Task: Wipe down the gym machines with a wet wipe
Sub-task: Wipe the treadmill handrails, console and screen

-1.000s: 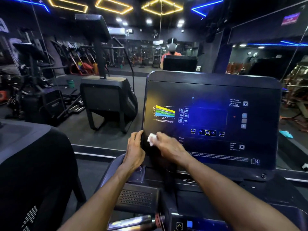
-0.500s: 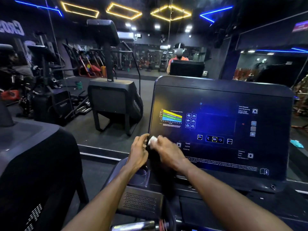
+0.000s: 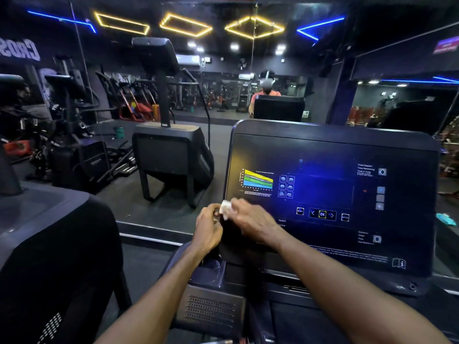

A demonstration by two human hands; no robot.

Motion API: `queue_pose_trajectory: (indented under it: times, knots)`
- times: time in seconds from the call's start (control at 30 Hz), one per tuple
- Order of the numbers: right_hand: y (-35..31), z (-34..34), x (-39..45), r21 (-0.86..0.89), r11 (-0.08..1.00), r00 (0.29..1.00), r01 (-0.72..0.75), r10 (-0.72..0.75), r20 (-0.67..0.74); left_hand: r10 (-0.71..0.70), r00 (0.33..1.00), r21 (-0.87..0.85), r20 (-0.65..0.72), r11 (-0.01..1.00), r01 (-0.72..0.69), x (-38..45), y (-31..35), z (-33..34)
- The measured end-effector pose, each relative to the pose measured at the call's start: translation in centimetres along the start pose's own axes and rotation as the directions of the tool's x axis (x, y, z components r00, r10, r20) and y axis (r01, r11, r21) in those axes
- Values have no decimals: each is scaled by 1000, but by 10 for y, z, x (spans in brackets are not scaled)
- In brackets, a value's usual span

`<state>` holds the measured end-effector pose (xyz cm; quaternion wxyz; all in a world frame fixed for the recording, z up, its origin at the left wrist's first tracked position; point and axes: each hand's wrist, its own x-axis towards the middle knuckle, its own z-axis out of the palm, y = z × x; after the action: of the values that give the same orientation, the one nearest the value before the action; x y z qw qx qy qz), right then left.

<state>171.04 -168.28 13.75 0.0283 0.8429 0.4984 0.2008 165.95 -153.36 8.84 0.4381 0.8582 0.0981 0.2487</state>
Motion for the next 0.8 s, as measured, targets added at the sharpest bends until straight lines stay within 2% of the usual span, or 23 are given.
queue_pose_trajectory:
  times: [0.07, 0.1, 0.13, 0.17, 0.2, 0.23, 0.27, 0.3, 0.33, 0.4, 0.43, 0.47, 0.53, 0.57, 0.6, 0.67, 0.73, 0.77, 0.8]
  knots:
    - [13, -12, 10, 56, 963, 953, -262, 267, -141, 11, 1000, 10, -10, 1000, -11, 2, 3, 0]
    - [13, -14, 12, 53, 948, 935, -313, 318, -156, 24, 1000, 23, -6, 999, -24, 3, 5, -1]
    - [11, -14, 12, 31, 966, 957, -258, 260, -132, 31, 1000, 26, -3, 999, -31, 4, 6, -1]
    - [6, -13, 11, -5, 992, 989, -127, 127, -74, 23, 1000, 15, -2, 1000, -23, 5, 8, -1]
    - [1, -11, 7, -30, 999, 1000, 25, -25, 1, 10, 1000, 1, 3, 1000, -10, 6, 10, -2]
    - [-2, -13, 6, -54, 992, 991, 117, -114, 63, -1, 1000, -4, 6, 1000, 1, 7, 10, -2]
    - [2, -16, 8, -45, 993, 992, 107, -104, 66, -1, 1000, -5, 8, 1000, 2, 8, 13, -1]
    - [6, -24, 14, -32, 999, 999, 7, -6, 40, -2, 1000, 2, 12, 1000, 2, 9, 13, 0]
    - [16, -29, 21, -9, 993, 992, -117, 117, -52, 3, 1000, 11, 17, 1000, -3, 10, 15, 1]
    - [29, -38, 27, 43, 934, 917, -355, 357, -179, 13, 1000, 18, 28, 1000, -14, 11, 16, 3]
    - [29, -39, 28, 38, 920, 903, -390, 390, -182, 17, 999, 21, 36, 1000, -18, 11, 17, 3]
    - [26, -38, 27, 48, 937, 922, -346, 349, -166, 24, 999, 26, 43, 999, -25, 12, 17, 3]
    - [12, -32, 22, 46, 989, 989, -143, 145, -32, 29, 998, 42, 53, 999, -32, 13, 19, 2]
    - [10, -32, 19, 2, 998, 998, -62, 62, 10, 29, 998, 47, 53, 998, -31, 15, 20, 3]
    - [12, -34, 20, -16, 999, 999, -45, 45, 4, 31, 998, 56, 51, 998, -34, 15, 21, 3]
    - [31, -39, 27, 9, 978, 973, -210, 210, -93, 46, 997, 83, 55, 995, -50, 16, 22, 5]
    - [42, -41, 28, 90, 898, 874, -430, 439, -210, 42, 997, 118, 69, 992, -50, 17, 23, 6]
    - [39, -44, 26, 94, 883, 856, -460, 469, -217, 38, 997, 133, 67, 990, -47, 17, 24, 6]
    - [33, -44, 25, 79, 906, 885, -416, 423, -193, 41, 997, 147, 64, 988, -50, 17, 25, 6]
